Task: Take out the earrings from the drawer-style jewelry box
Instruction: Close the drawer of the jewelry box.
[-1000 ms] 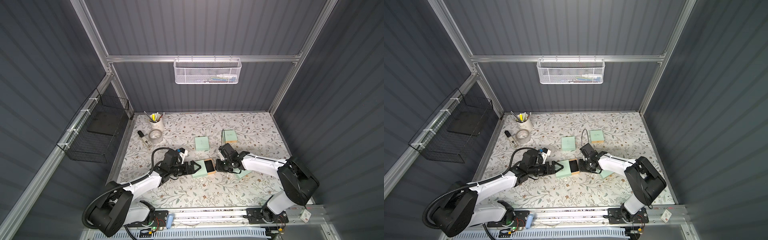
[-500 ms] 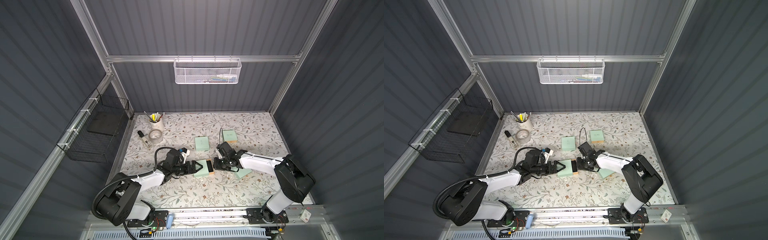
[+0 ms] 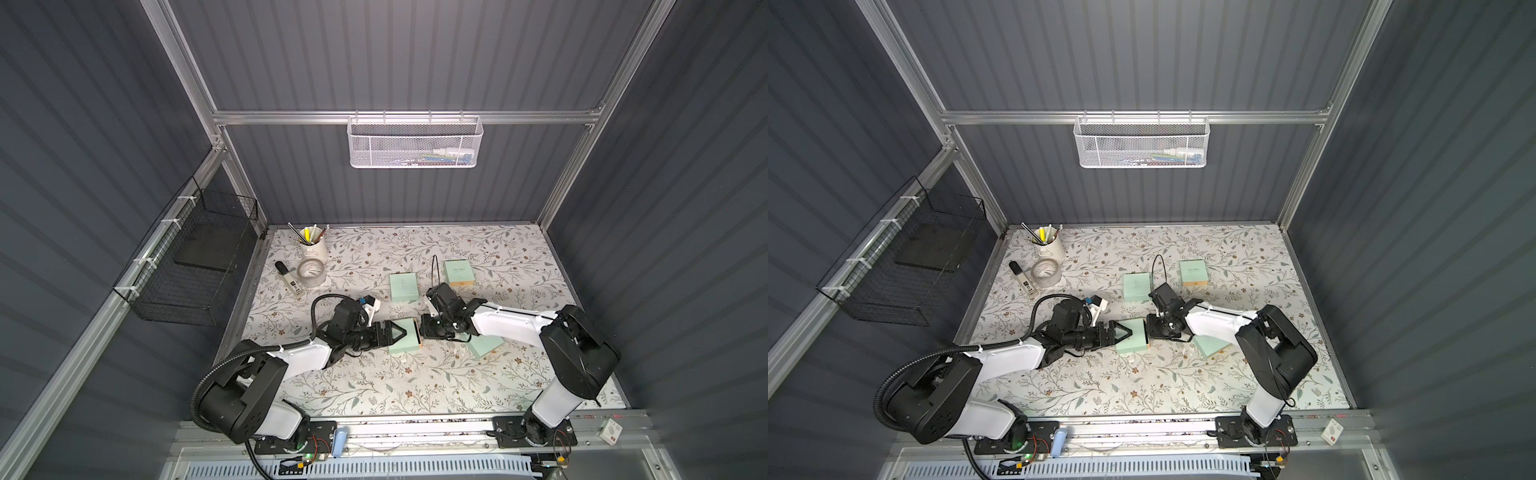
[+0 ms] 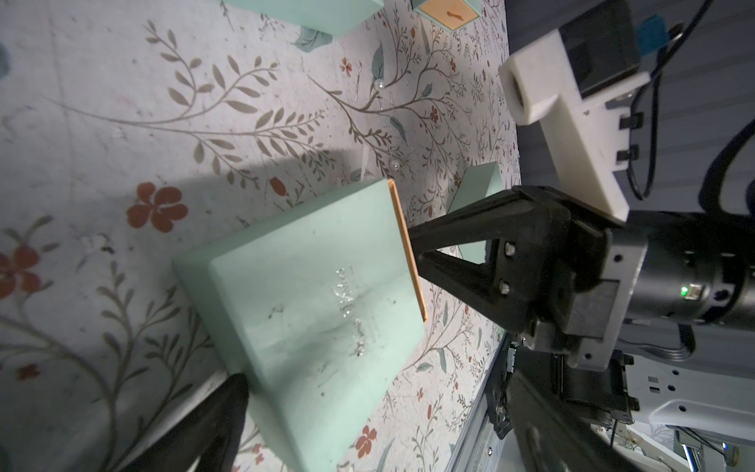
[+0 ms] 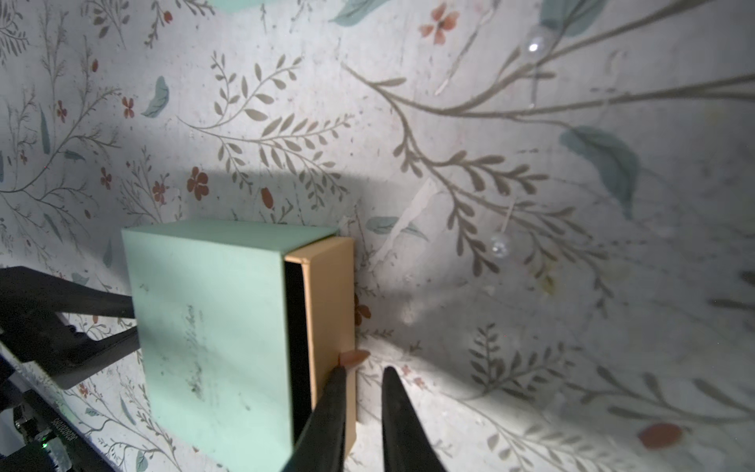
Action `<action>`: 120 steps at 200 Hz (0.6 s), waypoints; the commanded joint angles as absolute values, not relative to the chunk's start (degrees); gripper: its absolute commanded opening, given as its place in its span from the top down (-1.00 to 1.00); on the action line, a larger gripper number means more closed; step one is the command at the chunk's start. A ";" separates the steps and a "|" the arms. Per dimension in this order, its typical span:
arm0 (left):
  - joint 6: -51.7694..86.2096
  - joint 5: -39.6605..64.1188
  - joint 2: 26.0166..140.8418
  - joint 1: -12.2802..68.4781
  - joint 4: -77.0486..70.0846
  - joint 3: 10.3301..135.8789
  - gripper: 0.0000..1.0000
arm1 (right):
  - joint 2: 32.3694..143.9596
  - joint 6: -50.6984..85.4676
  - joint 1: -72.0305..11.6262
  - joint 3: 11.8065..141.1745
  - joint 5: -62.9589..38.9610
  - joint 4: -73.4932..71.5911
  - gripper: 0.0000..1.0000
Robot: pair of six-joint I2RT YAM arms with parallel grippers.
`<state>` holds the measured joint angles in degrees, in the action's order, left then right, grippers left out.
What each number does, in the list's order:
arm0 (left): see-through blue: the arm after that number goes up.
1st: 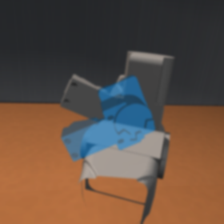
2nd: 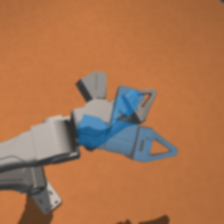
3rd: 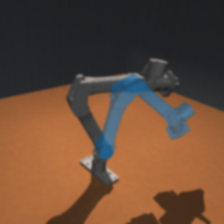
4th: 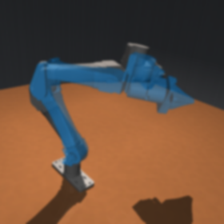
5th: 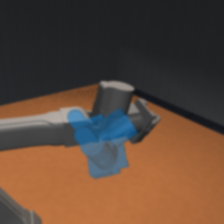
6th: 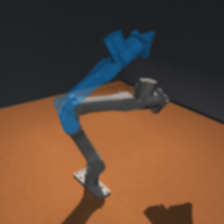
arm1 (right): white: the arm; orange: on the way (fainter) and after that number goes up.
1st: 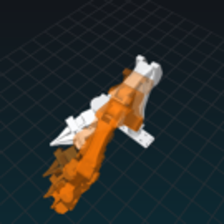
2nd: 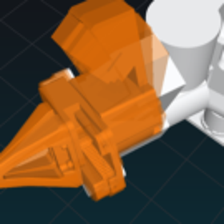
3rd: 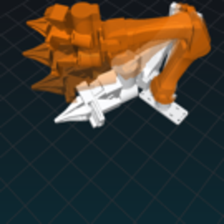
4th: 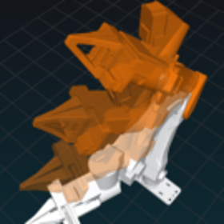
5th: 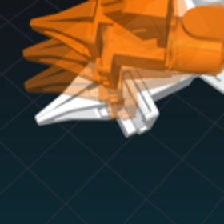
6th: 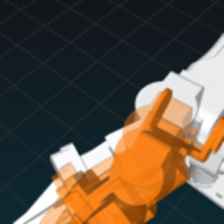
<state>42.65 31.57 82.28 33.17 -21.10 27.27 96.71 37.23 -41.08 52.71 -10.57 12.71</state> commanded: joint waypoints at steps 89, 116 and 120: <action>43.33 31.14 83.10 33.84 -22.11 27.38 -0.99 | 94.53 37.98 -41.66 53.11 -9.98 12.46 0.59; 42.93 30.14 81.20 33.84 -20.94 27.03 -0.99 | 87.69 38.12 -40.87 50.39 -8.27 14.86 0.44; 42.79 30.15 80.98 33.84 -20.79 26.94 -1.00 | 86.57 38.14 -40.83 49.85 -8.66 14.69 0.42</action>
<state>42.94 30.89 82.81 33.43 -21.87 27.27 92.75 38.22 -41.28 51.96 -9.85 12.67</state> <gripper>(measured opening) 0.997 0.258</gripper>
